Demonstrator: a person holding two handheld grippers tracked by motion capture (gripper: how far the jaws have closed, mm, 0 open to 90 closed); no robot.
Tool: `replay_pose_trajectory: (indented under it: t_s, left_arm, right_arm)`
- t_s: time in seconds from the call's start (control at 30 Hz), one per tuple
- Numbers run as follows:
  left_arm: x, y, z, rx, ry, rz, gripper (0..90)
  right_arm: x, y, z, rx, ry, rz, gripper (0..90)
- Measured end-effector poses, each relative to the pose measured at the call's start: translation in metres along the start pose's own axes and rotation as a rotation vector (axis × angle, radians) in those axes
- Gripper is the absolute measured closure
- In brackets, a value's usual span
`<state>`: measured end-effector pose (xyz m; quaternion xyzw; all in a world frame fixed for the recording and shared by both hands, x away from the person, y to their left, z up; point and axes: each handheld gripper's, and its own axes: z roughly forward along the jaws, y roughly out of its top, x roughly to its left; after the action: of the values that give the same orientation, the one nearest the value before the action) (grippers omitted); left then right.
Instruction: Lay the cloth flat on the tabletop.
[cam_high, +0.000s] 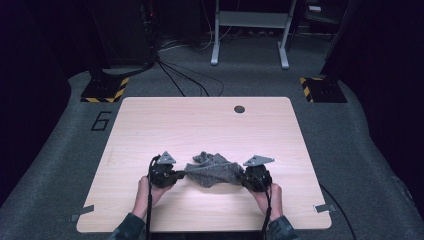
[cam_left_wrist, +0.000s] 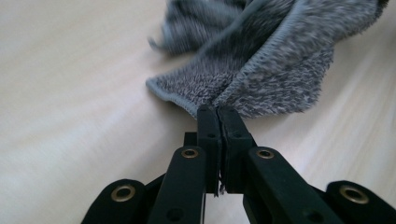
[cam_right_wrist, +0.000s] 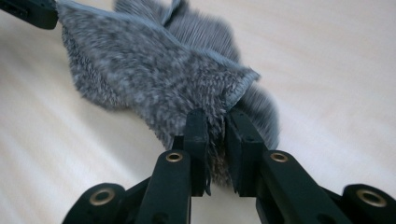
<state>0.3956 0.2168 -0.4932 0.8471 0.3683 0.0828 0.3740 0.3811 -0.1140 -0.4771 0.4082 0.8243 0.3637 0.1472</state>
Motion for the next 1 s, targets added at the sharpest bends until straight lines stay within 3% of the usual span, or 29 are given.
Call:
replay_pose_trajectory:
  t_s: [0.13,0.2,0.27,0.33,0.4,0.43,0.47,0.53,0.67,0.73,0.77,0.83,0.87,1.0]
  left_arm:
    - [0.001,-0.006,-0.004,0.051,-0.066,-0.030,69.1]
    - [0.002,-0.004,-0.012,0.041,-0.068,-0.048,59.6]
    - [0.008,0.001,-0.021,0.025,-0.035,-0.063,50.8]
    - [0.016,0.007,-0.025,-0.006,-0.003,-0.084,48.1]
    - [0.024,0.014,-0.025,-0.006,0.044,-0.091,43.8]
    - [0.024,0.014,-0.025,-0.006,0.044,-0.091,42.6]
    - [0.032,0.020,-0.017,0.004,0.067,-0.118,40.7]
    - [0.035,0.024,-0.005,0.022,0.094,-0.119,37.7]
    - [0.033,0.029,0.017,0.049,0.099,-0.125,33.0]
    - [0.029,0.030,0.025,0.064,0.115,-0.105,30.8]
    - [0.029,0.030,0.025,0.064,0.115,-0.105,29.6]
    - [0.024,0.031,0.032,0.083,0.138,-0.083,27.2]
    - [0.021,0.030,0.038,0.104,0.169,-0.066,26.6]
    - [0.017,0.025,0.043,0.127,0.209,-0.041,25.4]
  right_arm:
    - [-0.002,-0.015,-0.006,0.025,0.038,0.033,69.8]
    - [-0.007,-0.015,-0.014,0.006,0.060,0.046,63.3]
    - [-0.012,-0.012,-0.024,-0.025,0.064,0.057,59.5]
    - [-0.020,-0.005,-0.032,-0.056,0.060,0.066,56.4]
    - [-0.027,0.006,-0.035,-0.077,0.039,0.071,55.3]
    - [-0.027,0.006,-0.035,-0.077,0.039,0.071,55.3]
    - [-0.035,0.018,-0.031,-0.071,0.027,0.075,54.7]
    - [-0.042,0.031,-0.019,-0.061,0.023,0.077,54.5]
    - [-0.045,0.050,0.017,0.016,0.047,0.040,53.5]
    - [-0.042,0.056,0.034,0.058,0.061,0.017,53.3]
    - [-0.042,0.056,0.034,0.058,0.061,0.017,53.3]
    - [-0.034,0.060,0.056,0.100,0.084,-0.013,53.4]
    - [-0.032,0.060,0.063,0.116,0.082,-0.028,53.5]
    - [-0.028,0.057,0.080,0.162,0.051,-0.037,52.7]
